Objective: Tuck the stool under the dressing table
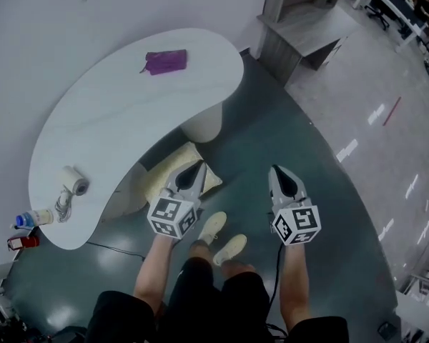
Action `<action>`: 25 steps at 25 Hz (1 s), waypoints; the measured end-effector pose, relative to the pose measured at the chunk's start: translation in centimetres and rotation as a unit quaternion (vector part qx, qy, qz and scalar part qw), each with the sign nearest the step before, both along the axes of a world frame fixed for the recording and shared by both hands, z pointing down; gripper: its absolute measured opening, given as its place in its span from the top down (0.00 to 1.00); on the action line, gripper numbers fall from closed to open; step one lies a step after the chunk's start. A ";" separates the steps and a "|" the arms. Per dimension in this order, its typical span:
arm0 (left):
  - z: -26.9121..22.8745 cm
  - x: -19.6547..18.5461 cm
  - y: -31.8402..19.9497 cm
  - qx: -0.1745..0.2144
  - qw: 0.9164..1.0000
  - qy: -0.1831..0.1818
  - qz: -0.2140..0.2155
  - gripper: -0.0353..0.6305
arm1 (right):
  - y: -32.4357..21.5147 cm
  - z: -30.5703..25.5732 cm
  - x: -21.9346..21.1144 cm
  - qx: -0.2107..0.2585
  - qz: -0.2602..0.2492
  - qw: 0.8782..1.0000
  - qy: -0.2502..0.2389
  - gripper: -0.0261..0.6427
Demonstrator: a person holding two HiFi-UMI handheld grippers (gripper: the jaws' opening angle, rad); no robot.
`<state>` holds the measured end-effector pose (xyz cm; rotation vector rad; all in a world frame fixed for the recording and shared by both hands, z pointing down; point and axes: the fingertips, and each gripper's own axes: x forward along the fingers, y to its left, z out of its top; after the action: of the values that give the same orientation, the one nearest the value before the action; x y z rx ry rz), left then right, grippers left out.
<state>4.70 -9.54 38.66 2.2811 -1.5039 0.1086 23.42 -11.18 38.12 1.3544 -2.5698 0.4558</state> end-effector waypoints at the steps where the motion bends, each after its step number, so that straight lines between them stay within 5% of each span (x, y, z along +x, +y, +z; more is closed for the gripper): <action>1: -1.1 0.6 0.1 0.004 1.000 0.003 0.005 0.94 | 0.5 -1.0 0.4 0.002 0.004 1.000 0.001 0.96; 14: -14.5 7.1 4.1 0.047 0.996 0.007 0.074 0.94 | 6.4 -14.2 5.0 0.037 0.077 0.996 -0.006 0.96; 25: -22.2 8.8 6.8 0.096 0.989 -0.043 0.108 0.94 | 10.4 -22.1 5.8 0.073 0.109 0.991 0.008 0.96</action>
<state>13.48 -2.73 16.49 2.6209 -1.3547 0.1302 29.24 -0.76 16.04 1.6922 -2.4949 0.2931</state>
